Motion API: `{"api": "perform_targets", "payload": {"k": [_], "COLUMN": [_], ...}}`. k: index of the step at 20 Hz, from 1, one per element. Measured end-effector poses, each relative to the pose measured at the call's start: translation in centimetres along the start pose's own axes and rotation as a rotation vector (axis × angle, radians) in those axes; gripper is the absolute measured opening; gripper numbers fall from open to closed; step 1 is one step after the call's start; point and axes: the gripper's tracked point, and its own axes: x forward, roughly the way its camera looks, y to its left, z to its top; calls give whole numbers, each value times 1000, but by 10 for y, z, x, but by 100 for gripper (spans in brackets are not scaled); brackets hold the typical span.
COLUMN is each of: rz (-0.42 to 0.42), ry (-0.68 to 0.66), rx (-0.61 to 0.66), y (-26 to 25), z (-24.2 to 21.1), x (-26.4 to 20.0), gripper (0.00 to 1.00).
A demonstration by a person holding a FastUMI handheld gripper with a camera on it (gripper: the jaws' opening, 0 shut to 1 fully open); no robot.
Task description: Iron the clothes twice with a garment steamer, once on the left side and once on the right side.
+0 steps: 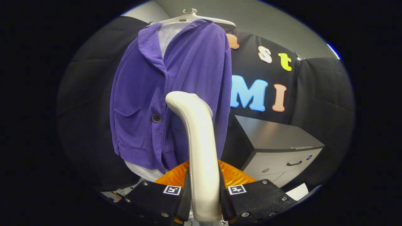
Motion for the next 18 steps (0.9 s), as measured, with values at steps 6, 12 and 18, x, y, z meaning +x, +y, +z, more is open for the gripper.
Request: {"api": "perform_targets", "payload": {"k": [6,12,18], "rz": [15,32,53], "ry": [57,129,179], "rx": [-47,-63,-61], "y": [2,8,12], "z": [-35,-66,-91], "x": [7,13,16], "gripper": [40,40,40]}}
